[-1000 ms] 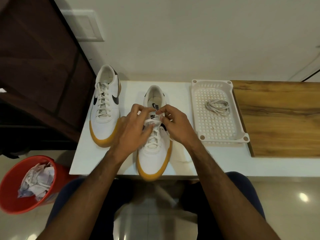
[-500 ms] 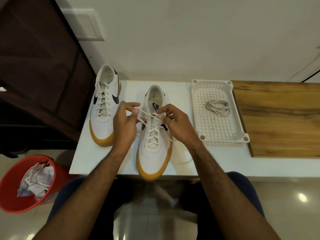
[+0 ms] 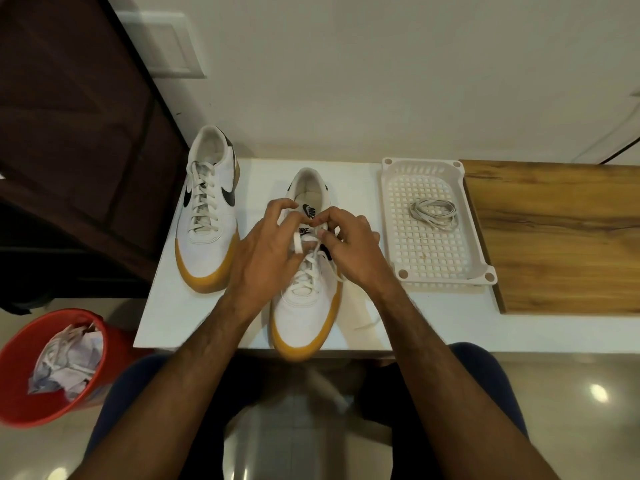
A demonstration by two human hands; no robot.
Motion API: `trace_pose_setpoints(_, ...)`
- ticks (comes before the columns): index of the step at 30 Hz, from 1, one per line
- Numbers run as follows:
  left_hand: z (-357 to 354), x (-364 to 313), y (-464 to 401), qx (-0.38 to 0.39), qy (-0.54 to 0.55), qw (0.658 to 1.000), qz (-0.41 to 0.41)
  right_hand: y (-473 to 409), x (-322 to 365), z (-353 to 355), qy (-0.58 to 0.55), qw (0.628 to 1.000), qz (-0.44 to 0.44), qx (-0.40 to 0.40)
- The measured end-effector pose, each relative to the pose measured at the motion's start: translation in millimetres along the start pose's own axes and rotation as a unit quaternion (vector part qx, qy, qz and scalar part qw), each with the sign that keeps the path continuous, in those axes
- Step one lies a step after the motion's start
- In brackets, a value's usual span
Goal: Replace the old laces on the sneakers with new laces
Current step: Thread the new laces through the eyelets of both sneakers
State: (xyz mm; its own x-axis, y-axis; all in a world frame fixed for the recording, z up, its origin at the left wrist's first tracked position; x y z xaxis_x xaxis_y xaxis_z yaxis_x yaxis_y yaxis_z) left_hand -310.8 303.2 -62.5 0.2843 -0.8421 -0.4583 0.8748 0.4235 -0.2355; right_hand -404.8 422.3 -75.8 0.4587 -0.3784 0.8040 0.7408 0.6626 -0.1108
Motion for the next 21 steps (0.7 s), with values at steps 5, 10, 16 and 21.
trace_pose_setpoints(5,2,-1,-1,-0.005,-0.005,1.000,0.019,-1,3,1,0.010,1.000,0.004,0.009)
trace_pose_setpoints(10,-7,-4,-5,-0.012,-0.061,0.997,0.035,-2,4,-4,-0.024,1.000,-0.008,0.013)
trace_pose_setpoints(16,-12,-15,1,0.016,-0.115,0.993,-0.027,-4,-2,-6,-0.044,0.999,-0.021,0.020)
trace_pose_setpoints(21,1,4,-3,-0.071,0.105,0.990,0.056,-2,-5,0,-0.024,0.999,-0.033,0.005)
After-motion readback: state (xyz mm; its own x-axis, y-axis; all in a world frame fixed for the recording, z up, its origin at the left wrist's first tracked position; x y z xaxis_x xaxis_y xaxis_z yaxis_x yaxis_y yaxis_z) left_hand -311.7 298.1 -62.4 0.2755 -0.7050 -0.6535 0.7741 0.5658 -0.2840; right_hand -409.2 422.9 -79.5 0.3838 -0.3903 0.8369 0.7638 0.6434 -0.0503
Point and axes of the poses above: each hand's wrist, its own y-axis away from the middle knuckle, its own z-axis out of the back of the hand, x = y × z, the point moved 5 cm from there along -y, towards the middle knuckle, and after that the axes turned 10 degrees about z, right-handed, at the moved point
